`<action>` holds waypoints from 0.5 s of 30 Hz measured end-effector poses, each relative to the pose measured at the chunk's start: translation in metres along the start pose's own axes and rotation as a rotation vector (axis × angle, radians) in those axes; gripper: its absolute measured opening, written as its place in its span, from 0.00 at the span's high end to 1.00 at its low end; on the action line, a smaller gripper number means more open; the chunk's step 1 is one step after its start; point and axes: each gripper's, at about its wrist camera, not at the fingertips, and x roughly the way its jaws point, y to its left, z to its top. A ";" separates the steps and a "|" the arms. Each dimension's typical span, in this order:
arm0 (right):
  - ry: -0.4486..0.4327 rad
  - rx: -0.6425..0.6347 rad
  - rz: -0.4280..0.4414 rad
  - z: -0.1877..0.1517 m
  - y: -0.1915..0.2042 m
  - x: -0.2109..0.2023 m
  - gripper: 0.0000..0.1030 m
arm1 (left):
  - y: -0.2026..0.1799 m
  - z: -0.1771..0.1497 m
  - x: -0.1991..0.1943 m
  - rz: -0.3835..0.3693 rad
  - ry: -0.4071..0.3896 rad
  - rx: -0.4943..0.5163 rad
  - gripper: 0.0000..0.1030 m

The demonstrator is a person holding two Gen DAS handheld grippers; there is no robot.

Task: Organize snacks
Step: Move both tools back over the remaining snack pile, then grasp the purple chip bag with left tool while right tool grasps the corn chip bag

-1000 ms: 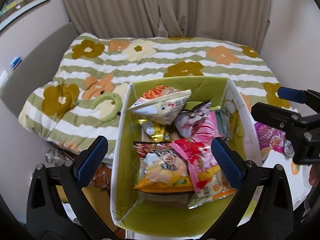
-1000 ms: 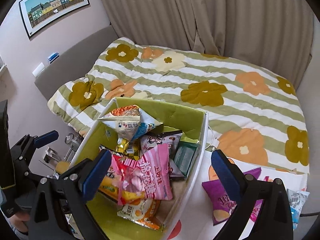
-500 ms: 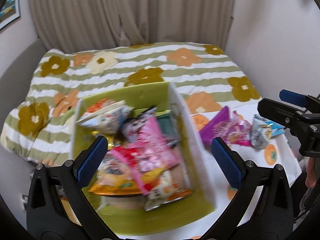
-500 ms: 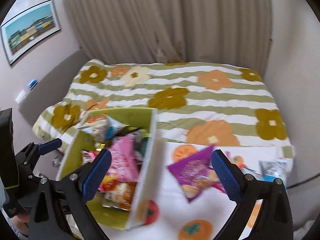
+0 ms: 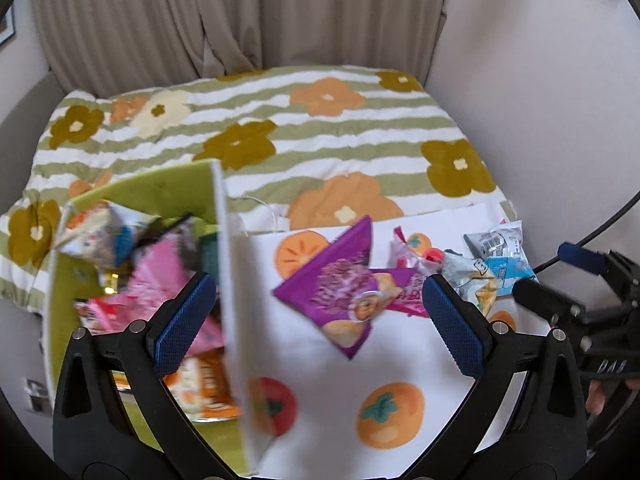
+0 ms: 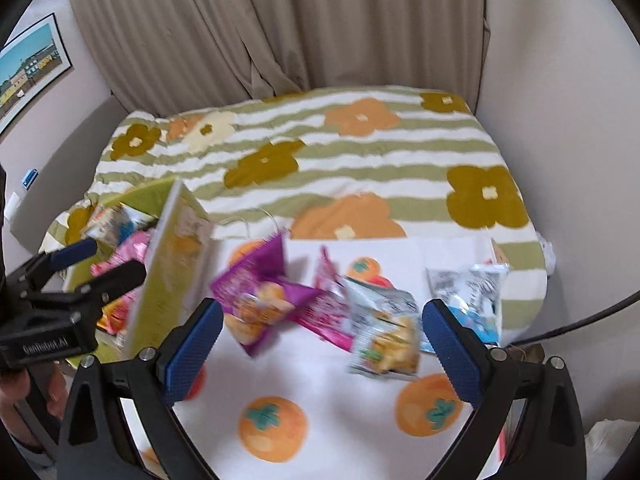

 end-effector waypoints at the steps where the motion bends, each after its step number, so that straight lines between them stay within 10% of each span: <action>1: 0.012 0.002 0.008 -0.002 -0.007 0.005 0.03 | -0.009 0.000 0.008 0.002 0.013 0.003 0.01; 15: 0.183 0.008 0.130 -0.027 -0.066 0.084 0.03 | -0.061 -0.024 0.110 0.168 0.216 0.320 0.01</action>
